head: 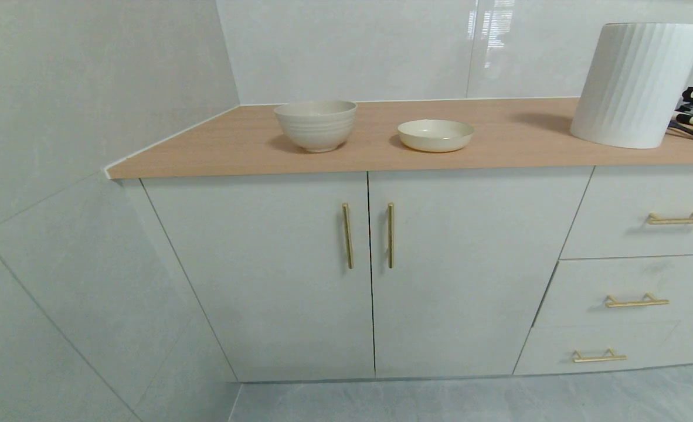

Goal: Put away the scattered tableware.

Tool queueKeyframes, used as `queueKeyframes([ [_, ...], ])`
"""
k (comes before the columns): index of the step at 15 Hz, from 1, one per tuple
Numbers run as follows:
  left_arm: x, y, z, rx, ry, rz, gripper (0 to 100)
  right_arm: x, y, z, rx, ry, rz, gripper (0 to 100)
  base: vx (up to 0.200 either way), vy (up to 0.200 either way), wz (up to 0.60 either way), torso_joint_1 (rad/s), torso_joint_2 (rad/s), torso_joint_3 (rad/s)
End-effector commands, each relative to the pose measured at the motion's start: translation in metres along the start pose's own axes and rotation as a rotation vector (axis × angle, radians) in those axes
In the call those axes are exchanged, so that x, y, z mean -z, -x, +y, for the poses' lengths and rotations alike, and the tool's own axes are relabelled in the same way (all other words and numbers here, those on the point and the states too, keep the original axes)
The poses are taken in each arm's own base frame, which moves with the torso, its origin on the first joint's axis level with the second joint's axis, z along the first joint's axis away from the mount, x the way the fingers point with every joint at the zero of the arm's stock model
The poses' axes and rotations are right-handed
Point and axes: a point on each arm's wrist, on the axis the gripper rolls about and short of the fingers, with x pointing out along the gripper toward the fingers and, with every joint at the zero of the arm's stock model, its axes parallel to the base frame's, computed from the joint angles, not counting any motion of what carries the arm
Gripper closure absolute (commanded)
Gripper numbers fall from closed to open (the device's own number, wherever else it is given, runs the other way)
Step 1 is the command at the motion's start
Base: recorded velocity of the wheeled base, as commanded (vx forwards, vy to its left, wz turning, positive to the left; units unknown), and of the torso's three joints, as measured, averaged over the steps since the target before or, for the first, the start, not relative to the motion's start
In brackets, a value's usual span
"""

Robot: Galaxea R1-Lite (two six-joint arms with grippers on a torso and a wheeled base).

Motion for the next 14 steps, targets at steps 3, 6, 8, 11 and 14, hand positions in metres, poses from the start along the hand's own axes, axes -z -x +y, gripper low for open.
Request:
queueKeyframes([
  [3, 0.000, 0.000, 0.000, -0.001, 0.000, 0.000, 0, -0.061, 0.014, 0.002, -0.131, -0.026, -0.145, 0, 0.000, 0.000, 0.00, 0.000, 0.00, 0.000],
  [6, 0.000, 0.000, 0.000, -0.001, 0.000, 0.000, 0, -0.107, -0.026, 0.009, -0.398, -0.054, 0.086, 0, 0.000, 0.000, 0.00, 0.000, 0.00, 0.000],
  [8, 0.000, 0.000, 0.000, -0.001, 0.000, 0.000, 0, -0.128, -0.075, 0.016, -0.485, -0.076, 0.252, 0, 0.000, 0.000, 0.00, 0.000, 0.00, 0.000],
  [11, 0.000, 0.000, 0.000, -0.001, 0.000, 0.000, 0, -0.145, -0.159, 0.054, -0.671, -0.059, 0.374, 0, 0.000, 0.000, 0.00, 0.000, 0.00, 0.000],
  [14, 0.000, 0.000, 0.000, -0.001, 0.000, 0.000, 0, -0.119, -0.231, 0.100, -0.756, -0.062, 0.463, 0, 0.000, 0.000, 0.00, 0.000, 0.00, 0.000],
])
